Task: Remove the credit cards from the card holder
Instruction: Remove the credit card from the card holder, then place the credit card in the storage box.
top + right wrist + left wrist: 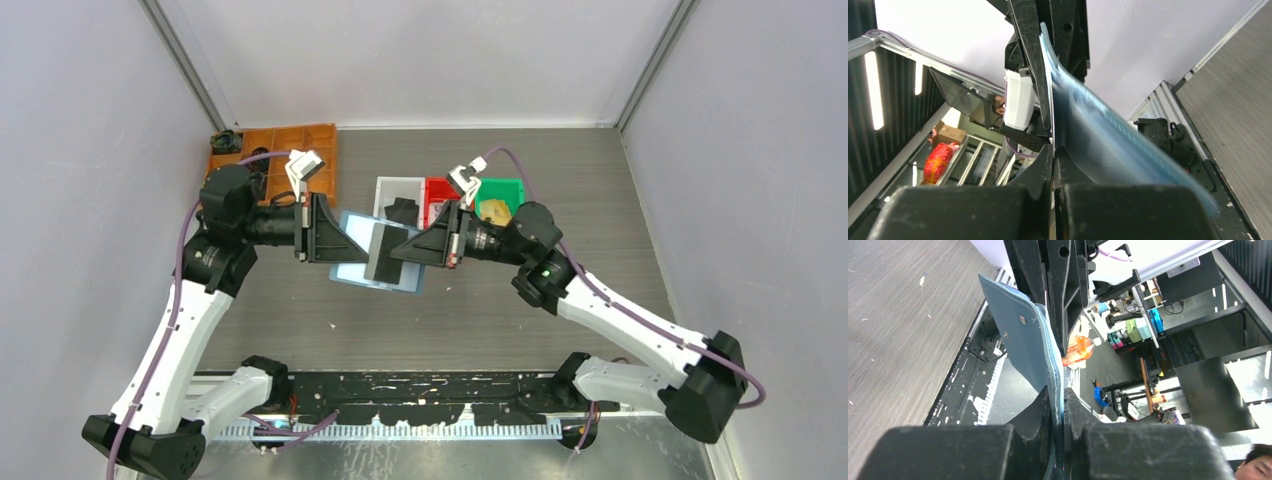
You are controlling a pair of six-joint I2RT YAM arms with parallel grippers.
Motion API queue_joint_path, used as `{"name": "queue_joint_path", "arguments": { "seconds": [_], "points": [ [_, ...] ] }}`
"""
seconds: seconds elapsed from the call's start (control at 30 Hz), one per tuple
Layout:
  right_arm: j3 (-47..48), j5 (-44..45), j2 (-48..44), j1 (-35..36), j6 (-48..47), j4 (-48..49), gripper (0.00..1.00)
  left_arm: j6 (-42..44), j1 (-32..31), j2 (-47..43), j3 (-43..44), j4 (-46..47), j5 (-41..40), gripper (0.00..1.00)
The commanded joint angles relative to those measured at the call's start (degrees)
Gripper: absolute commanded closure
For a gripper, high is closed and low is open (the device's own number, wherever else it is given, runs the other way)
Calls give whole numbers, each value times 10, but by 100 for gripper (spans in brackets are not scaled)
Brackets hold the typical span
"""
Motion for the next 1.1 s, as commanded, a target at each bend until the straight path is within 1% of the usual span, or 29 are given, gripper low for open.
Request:
{"name": "queue_joint_path", "arguments": {
  "seconds": [0.0,0.1,0.17,0.3,0.37,0.43,0.5,0.57,0.63,0.77,0.87,1.07],
  "points": [
    [-7,-15,-74,-44,-48,-73,99,36,3,-8,47,-10,29,100],
    [-9,-35,-103,-79,-59,-110,99,48,5,-7,51,-22,32,100],
    [1,-51,-118,-104,-80,-154,99,64,8,-6,55,-38,36,100],
    [50,-61,-127,-162,-173,-299,99,114,17,-6,73,-83,55,100],
    [71,-68,-113,-193,-205,-348,99,150,17,-11,84,-107,63,100],
    [92,-60,-88,-215,-236,-382,99,212,17,-19,104,-154,62,100],
    [114,-54,-50,-221,-261,-393,99,306,17,-21,141,-246,42,100],
    [139,-52,-4,-221,-283,-402,99,381,17,-17,172,-340,25,100],
    [159,-44,46,-219,-291,-388,99,421,17,-17,188,-383,18,100],
    [246,13,182,-208,-357,-450,99,437,17,-31,184,-392,-3,100],
    [316,40,280,-191,-378,-476,99,444,17,-35,184,-393,-10,100],
    [475,132,443,-139,-445,-578,99,460,17,-33,195,-411,-12,100]
  ]
}}
